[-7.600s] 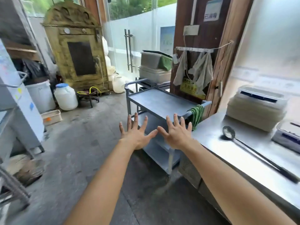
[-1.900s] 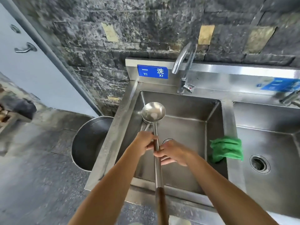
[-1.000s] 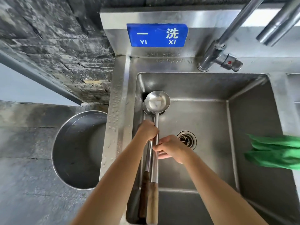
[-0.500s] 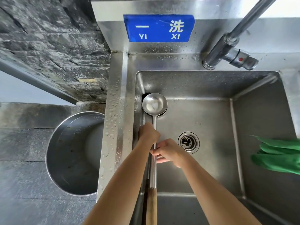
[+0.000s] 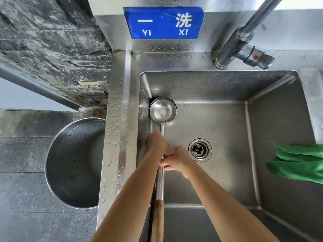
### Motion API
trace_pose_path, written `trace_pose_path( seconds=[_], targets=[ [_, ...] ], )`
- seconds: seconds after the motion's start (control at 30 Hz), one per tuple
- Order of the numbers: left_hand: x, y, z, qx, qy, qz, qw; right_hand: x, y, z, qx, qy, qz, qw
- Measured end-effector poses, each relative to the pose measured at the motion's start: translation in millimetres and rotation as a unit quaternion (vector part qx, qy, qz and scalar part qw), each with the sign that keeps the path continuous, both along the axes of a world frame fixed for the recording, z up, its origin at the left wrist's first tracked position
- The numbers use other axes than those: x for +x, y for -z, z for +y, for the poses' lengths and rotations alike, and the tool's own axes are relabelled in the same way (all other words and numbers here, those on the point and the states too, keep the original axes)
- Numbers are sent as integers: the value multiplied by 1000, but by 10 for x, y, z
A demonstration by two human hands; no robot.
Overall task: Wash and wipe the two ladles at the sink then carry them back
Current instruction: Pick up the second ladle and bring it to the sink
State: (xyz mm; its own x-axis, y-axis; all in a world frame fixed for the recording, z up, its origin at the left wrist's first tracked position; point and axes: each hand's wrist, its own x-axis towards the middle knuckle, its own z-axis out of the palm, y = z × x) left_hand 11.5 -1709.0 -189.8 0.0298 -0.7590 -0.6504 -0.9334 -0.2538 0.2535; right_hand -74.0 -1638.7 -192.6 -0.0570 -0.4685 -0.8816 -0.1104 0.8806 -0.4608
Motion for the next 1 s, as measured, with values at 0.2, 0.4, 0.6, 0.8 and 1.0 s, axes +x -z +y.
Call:
trace_pose_path(
  seconds=[0.2, 0.4, 0.6, 0.8, 1.0],
  targets=[
    [-26, -30, 74, -19, 28, -22, 999, 30, -46, 88, -6, -9, -4, 1000],
    [5, -95, 258, 6, 38, -29, 999, 31, -222, 321, 29, -32, -98, 994],
    [-36, -403, 391, 16, 39, -50, 998, -169, -465, 542, 28, -83, -71, 994],
    [-249, -874, 604, 13, 45, -88, 995, -616, -751, 648, -11, -124, -32, 992],
    [-521, -1441, 682, -30, 68, -51, 996, -1171, -1300, 639, -99, -254, 130, 953]
  ],
)
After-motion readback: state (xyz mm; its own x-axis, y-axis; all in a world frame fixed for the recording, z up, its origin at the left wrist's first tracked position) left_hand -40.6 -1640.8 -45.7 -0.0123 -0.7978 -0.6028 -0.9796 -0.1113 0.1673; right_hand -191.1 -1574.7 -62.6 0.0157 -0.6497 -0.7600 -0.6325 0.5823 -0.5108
